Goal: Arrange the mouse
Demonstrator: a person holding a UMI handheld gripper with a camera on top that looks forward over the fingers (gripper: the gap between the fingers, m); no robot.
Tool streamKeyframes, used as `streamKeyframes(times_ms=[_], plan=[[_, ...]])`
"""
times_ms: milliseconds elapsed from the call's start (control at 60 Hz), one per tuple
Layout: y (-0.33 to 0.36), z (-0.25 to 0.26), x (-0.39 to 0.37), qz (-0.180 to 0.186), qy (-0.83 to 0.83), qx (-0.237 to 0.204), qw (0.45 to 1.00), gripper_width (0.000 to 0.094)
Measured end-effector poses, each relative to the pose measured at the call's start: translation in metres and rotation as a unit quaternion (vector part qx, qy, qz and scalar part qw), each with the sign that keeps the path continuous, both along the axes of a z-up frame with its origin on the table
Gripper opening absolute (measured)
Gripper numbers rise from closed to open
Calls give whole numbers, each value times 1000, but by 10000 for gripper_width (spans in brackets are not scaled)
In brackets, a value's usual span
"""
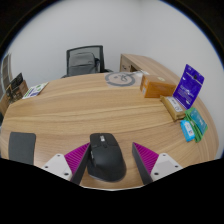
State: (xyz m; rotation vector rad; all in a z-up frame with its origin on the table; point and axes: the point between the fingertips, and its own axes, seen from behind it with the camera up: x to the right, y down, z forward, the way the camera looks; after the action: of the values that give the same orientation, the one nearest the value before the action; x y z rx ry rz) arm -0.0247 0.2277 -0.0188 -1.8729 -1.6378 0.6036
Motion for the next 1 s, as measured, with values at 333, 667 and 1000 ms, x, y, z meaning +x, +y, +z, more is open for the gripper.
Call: streamKeyframes(times_ms=[333,667,1000], plan=[[-9,-3,-2,-3,-4,-8,1000,402],[-8,22,2,-26,15,5,1000,271],[-107,181,12,11,80,0,997,271]])
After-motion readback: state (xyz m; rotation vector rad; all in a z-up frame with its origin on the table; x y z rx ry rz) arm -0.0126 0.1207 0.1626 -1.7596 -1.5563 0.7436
